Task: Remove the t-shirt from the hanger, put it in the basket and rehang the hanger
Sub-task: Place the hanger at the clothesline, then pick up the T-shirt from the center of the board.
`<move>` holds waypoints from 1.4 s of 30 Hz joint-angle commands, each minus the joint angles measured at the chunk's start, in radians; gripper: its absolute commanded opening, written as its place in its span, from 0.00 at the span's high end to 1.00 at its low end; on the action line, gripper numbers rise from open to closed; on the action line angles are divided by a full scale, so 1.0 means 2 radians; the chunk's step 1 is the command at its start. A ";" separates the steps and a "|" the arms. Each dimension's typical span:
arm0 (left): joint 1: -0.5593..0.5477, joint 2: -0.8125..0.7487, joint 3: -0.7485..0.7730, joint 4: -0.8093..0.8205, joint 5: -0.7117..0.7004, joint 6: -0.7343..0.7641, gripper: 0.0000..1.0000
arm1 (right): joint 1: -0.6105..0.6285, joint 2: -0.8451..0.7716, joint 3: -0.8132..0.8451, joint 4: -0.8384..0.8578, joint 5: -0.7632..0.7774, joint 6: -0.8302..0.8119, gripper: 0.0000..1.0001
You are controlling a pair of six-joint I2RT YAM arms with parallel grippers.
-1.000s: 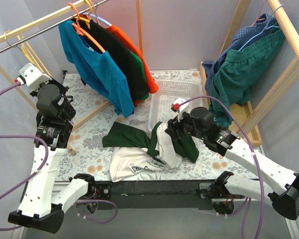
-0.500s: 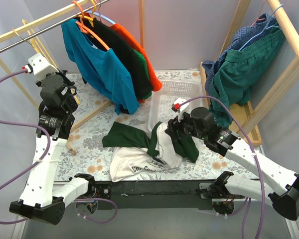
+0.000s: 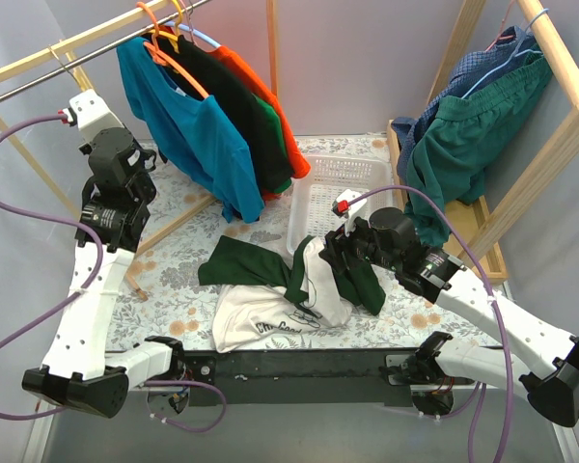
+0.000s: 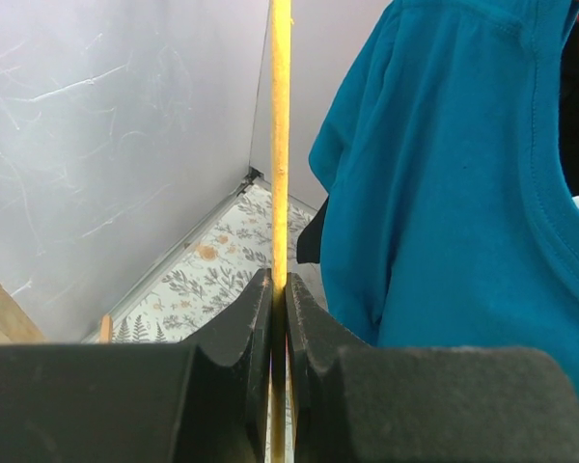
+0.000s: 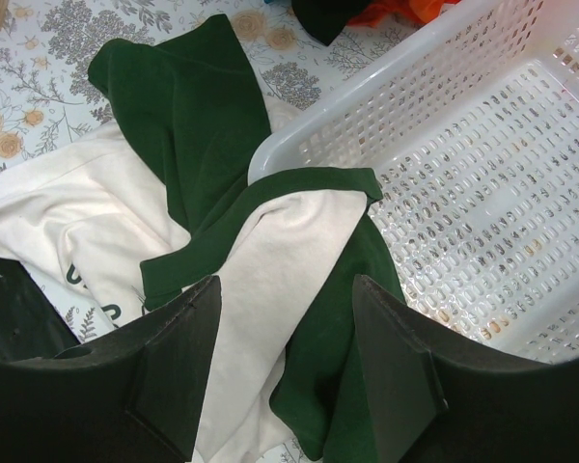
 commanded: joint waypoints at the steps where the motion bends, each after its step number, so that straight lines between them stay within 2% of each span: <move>1: 0.001 -0.013 -0.002 -0.034 0.005 -0.018 0.91 | -0.001 -0.012 0.020 0.005 -0.004 0.005 0.34; 4: 0.001 -0.026 -0.006 -0.038 0.007 -0.019 0.58 | -0.001 -0.011 0.022 0.001 -0.002 0.005 0.34; 5: 0.000 -0.028 -0.003 -0.040 0.010 -0.016 0.43 | -0.001 -0.012 0.022 -0.002 0.009 0.006 0.36; 7: 0.000 -0.034 0.014 -0.045 0.017 -0.006 0.33 | -0.001 -0.013 0.022 -0.003 0.009 0.001 0.34; 8: 0.001 -0.035 0.023 -0.048 0.023 0.001 0.25 | -0.001 -0.012 0.023 -0.002 0.001 -0.003 0.33; 10: 0.000 -0.040 0.056 -0.062 0.033 0.008 0.20 | -0.001 -0.008 0.026 -0.009 -0.004 -0.009 0.23; 14: 0.000 -0.060 0.096 -0.107 0.097 -0.003 0.14 | 0.000 0.005 0.040 -0.034 -0.031 -0.018 0.19; 19: 0.000 -0.121 0.087 -0.148 0.311 -0.030 0.09 | 0.015 0.010 0.027 -0.058 -0.040 -0.024 0.19; 22: 0.000 -0.158 0.053 -0.169 0.416 -0.047 0.07 | 0.033 0.011 0.014 -0.062 -0.047 -0.021 0.19; 25: 0.000 -0.195 -0.028 -0.158 0.495 -0.071 0.05 | 0.061 0.018 0.002 -0.063 -0.045 -0.001 0.18; 27: 0.000 -0.227 -0.102 -0.141 0.509 -0.095 0.05 | 0.093 0.026 -0.008 -0.055 -0.040 0.018 0.18; 32: 0.000 -0.254 -0.190 -0.104 0.503 -0.121 0.04 | 0.159 0.065 -0.039 -0.030 0.005 0.058 0.18; 37: 0.000 -0.245 -0.250 -0.065 0.506 -0.131 0.03 | 0.169 0.103 -0.075 0.038 0.090 0.097 0.15; 42: 0.000 -0.250 -0.292 -0.040 0.496 -0.133 0.02 | 0.168 0.173 -0.073 0.062 0.088 0.088 0.14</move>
